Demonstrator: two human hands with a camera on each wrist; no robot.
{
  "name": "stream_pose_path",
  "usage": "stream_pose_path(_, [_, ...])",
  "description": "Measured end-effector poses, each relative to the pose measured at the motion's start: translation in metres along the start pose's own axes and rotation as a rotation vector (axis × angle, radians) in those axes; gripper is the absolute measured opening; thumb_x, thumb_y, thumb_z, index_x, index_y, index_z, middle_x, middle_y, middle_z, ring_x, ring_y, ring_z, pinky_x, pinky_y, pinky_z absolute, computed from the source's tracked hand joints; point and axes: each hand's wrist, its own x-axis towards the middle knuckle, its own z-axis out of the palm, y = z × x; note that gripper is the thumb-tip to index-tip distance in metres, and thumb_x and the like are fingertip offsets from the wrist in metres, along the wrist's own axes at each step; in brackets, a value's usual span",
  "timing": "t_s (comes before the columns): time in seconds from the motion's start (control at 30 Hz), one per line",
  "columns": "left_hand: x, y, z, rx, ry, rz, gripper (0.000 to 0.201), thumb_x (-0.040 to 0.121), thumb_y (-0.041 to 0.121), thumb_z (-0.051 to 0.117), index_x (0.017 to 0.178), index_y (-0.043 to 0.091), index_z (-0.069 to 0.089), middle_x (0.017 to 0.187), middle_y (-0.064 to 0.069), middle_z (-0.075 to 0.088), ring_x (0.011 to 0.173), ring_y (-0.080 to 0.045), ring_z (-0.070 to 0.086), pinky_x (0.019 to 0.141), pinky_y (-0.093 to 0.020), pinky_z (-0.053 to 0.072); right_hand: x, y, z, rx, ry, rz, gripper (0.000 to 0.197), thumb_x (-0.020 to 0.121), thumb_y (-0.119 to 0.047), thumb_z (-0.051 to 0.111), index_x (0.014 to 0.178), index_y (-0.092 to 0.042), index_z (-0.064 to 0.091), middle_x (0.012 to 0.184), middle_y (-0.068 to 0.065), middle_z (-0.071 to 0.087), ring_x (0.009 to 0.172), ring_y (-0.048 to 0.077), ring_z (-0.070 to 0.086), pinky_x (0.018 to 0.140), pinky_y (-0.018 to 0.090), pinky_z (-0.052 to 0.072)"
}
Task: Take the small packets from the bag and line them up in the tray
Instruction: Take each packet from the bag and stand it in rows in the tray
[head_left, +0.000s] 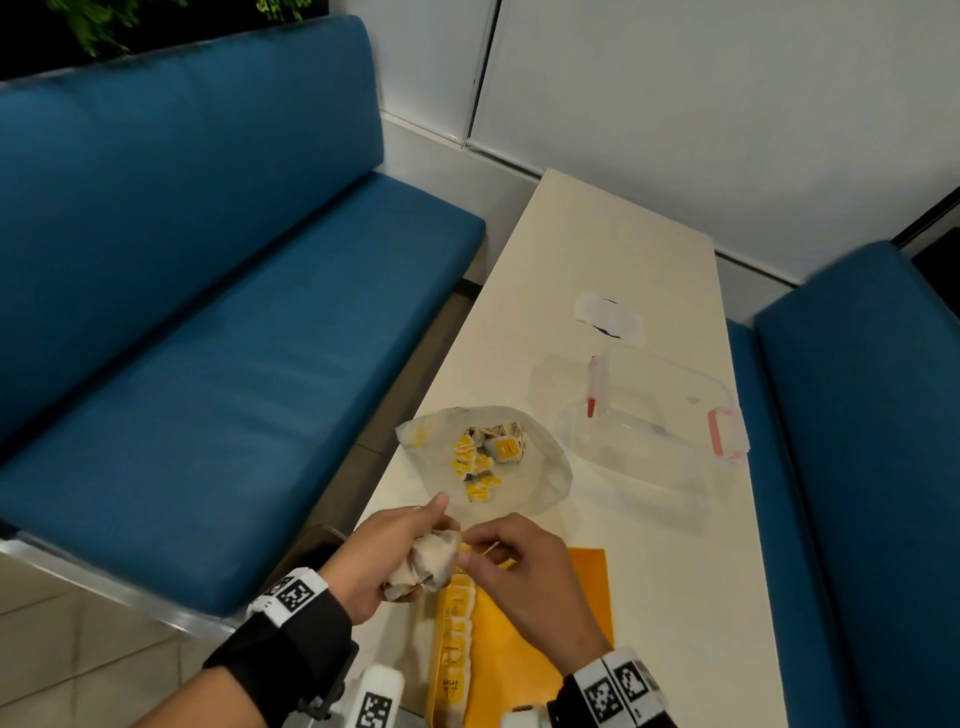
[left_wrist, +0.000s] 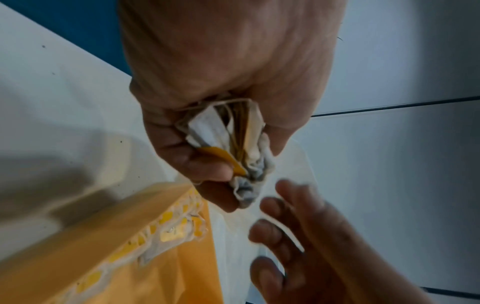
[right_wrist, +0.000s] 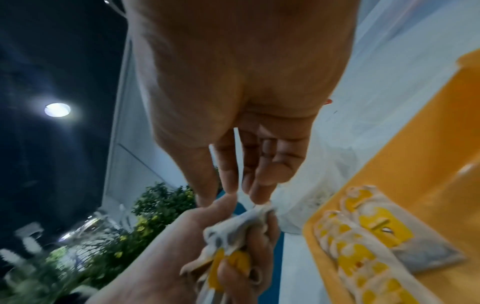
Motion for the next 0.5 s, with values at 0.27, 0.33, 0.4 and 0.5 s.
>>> stream_pose_path(0.27, [-0.005,0.008,0.012,-0.130,0.012,-0.005,0.051,0.101,0.055,0.050,0.089,0.016,0.081,0.081,-0.009,0.074,0.063,-0.020,0.066,0.057,-0.028,0.049,0.008,-0.006,0.014,-0.018,-0.032,-0.033,0.027,0.077,-0.025,0.082,0.097,-0.038,0.067,0.097,-0.021,0.067,0.080,0.007,0.060,0.071,0.014,0.051])
stream_pose_path(0.33, [-0.004,0.008,0.011,-0.115,0.009,-0.002,0.050,0.100,0.056,0.050,0.096,0.017,0.081,0.091,-0.011,0.077,0.074,-0.023,0.068,0.062,-0.030,0.051,0.009,-0.003,0.011,0.041,-0.035,0.004,0.025,0.078,-0.018,0.082,0.093,-0.033,0.068,0.090,-0.034,0.065,0.075,0.003,0.058,0.069,0.012,0.049])
stream_pose_path(0.4, [-0.005,0.008,0.010,-0.117,0.000,0.017,0.047,0.099,0.055,0.053,0.104,0.017,0.079,0.093,-0.009,0.077,0.076,-0.022,0.069,0.061,-0.028,0.050,0.012,0.001,0.008,0.138,-0.039,0.043,0.021,0.077,-0.015,0.083,0.093,-0.025,0.072,0.086,-0.022,0.070,0.073,0.003,0.059,0.069,0.018,0.053])
stream_pose_path(0.5, [-0.007,0.007,0.009,-0.129,-0.061,0.042,0.042,0.097,0.051,0.058,0.109,0.016,0.077,0.092,-0.008,0.075,0.076,-0.020,0.067,0.058,-0.027,0.047,0.015,0.005,0.003,0.265,-0.041,0.109,0.016,0.080,-0.010,0.080,0.093,-0.018,0.075,0.085,0.010,0.072,0.073,0.016,0.066,0.064,0.028,0.057])
